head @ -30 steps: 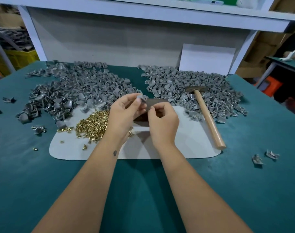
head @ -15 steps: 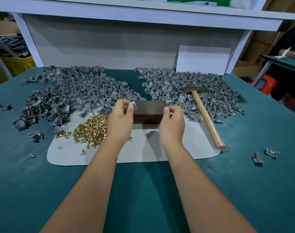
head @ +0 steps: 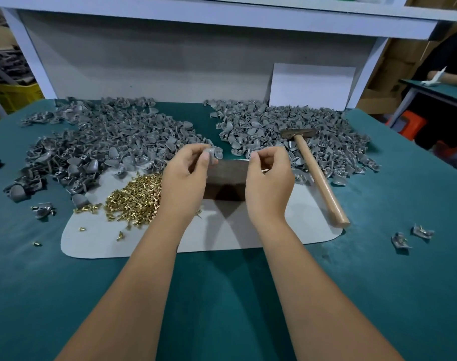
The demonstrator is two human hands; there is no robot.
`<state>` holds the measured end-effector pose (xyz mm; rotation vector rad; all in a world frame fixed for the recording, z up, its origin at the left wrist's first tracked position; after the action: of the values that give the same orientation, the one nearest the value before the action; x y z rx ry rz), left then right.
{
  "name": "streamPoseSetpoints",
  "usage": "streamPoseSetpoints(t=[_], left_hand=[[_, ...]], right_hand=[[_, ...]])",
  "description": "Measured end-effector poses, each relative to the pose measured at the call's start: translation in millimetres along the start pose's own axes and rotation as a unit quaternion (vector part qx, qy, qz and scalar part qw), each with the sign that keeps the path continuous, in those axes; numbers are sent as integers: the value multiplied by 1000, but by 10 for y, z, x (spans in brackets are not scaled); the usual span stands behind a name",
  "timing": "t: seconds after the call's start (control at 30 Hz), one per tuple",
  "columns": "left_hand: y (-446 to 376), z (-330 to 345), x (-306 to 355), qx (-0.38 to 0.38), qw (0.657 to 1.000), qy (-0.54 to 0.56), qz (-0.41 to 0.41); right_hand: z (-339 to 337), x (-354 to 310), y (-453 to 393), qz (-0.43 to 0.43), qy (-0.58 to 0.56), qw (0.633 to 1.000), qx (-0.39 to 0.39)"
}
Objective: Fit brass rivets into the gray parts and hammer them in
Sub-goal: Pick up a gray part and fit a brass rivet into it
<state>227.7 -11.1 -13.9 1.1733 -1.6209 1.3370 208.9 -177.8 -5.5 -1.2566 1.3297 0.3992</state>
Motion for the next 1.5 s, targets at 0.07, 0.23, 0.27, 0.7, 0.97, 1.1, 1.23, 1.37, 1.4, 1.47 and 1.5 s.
streamPoseSetpoints(t=[0.07,0.23,0.27,0.7,0.97,1.1,1.23,1.37,1.4,1.47,1.5], left_hand=[[-31,21,1,-18,1000,12,15],[-7,-42,28,40,999,12,27],[4,-77,11,65,998,8,16],[11,45,-2,21,999,-22,11],[45,66,104,0,997,69,41],[20,125,46,-38,987,158,10],[-5,168,-30,-85,967,239,-22],[-19,179,-47,-104,944,313,-34],[-20,180,-50,-101,941,321,-38],[-19,187,-49,-100,938,330,-43],[-16,196,-44,-102,936,334,-44]], right_hand=[[22,-25,-21,-8,-29,999,-25],[133,42,9,24,-54,996,-65],[133,66,15,31,-62,996,-56],[128,102,-68,40,-67,994,-80],[174,-87,-15,2,-80,989,-122],[145,-138,-12,-12,-107,986,-127],[116,-162,-14,-17,-149,982,-118],[111,-175,-16,-18,-174,977,-118],[121,-182,-10,-19,-178,976,-122],[148,-194,6,-22,-179,975,-131],[164,-203,16,-25,-177,974,-137]])
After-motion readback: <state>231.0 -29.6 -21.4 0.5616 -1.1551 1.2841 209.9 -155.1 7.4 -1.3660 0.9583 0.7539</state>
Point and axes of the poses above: each hand's wrist, its own y-axis away from the middle knuckle, its own z-axis out of the palm, x = y × z, the point moved 6 cm from there along -y, towards the middle knuckle, and after that the axes turned 11 degrees about -x, right-handed, at the moved point
